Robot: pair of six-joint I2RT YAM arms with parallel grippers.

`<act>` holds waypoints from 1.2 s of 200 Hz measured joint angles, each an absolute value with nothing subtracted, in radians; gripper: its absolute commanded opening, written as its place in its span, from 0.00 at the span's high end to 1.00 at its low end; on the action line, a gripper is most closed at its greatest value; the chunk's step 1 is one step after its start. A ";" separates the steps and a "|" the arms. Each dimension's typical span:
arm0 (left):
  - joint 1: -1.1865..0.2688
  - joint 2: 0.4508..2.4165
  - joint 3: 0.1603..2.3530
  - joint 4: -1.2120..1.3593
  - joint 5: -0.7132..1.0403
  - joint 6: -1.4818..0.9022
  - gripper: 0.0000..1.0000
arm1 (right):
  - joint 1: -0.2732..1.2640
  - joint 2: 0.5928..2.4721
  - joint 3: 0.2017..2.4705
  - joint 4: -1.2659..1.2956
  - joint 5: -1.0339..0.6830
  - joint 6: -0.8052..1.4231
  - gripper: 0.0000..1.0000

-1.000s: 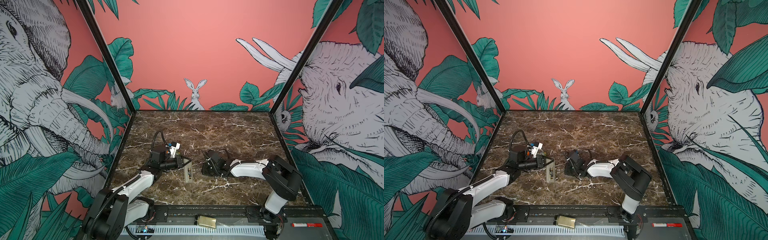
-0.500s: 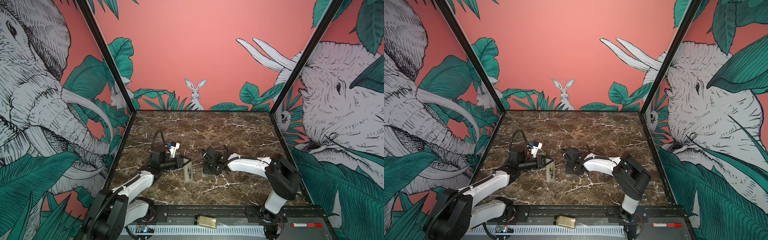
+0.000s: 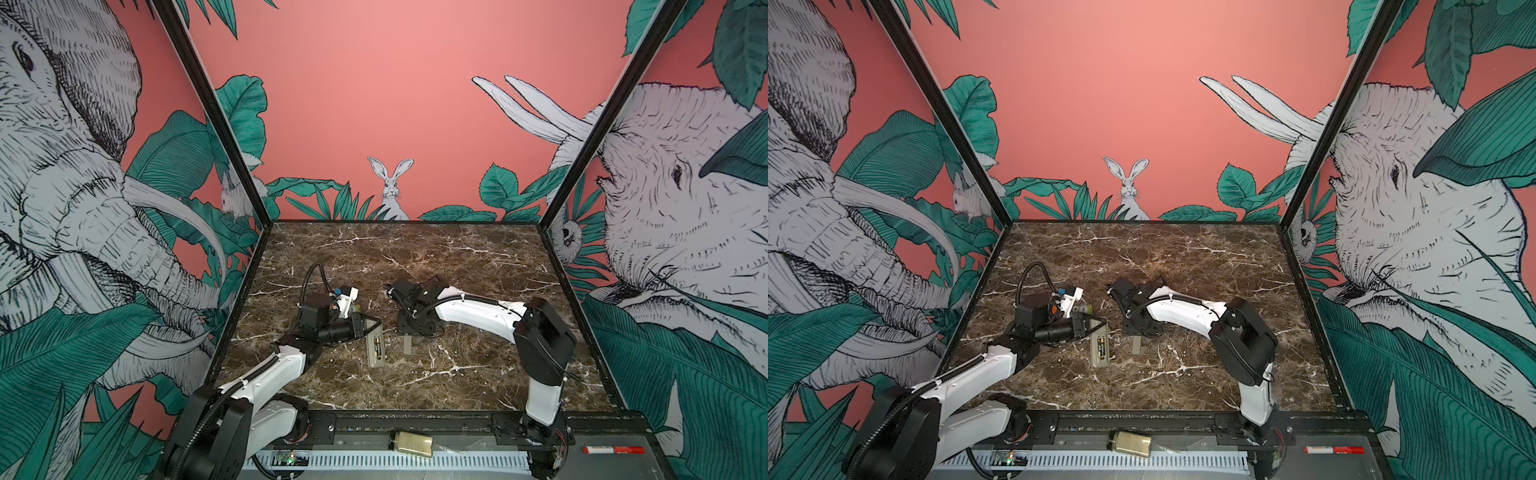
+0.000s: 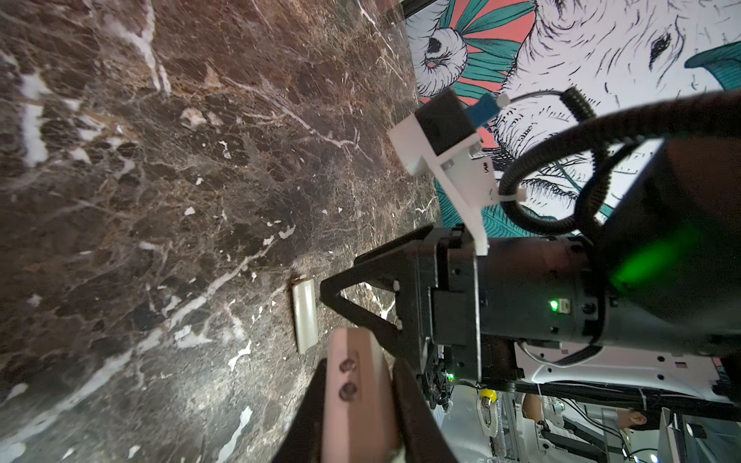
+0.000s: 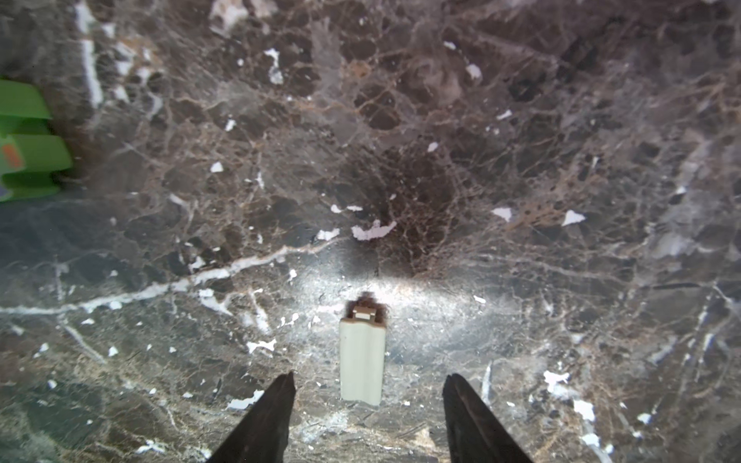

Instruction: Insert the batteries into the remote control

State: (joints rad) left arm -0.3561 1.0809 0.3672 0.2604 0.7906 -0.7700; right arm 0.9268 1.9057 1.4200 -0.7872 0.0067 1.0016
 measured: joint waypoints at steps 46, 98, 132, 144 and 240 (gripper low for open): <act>-0.352 1.047 0.367 0.188 0.779 -0.731 1.00 | 0.947 1.975 1.471 -0.854 0.015 1.015 0.42; -0.350 1.047 0.367 0.161 0.776 -0.713 1.00 | 0.962 2.017 1.497 -0.882 0.020 1.021 0.43; -0.350 1.047 0.367 0.159 0.777 -0.710 1.00 | 0.962 2.049 1.528 -0.886 0.027 1.019 0.44; -0.350 1.047 0.367 0.157 0.777 -0.710 1.00 | 0.962 2.054 1.528 -0.890 0.030 1.018 0.45; -0.346 1.047 0.367 0.157 0.778 -0.710 1.00 | 0.962 2.092 1.546 -0.900 0.030 1.008 0.54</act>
State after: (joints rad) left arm -0.3458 1.0470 0.3672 0.1570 0.7776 -0.7097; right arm 0.9623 2.0922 1.5459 -0.9001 0.0299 1.0084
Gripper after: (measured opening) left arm 0.232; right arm 0.476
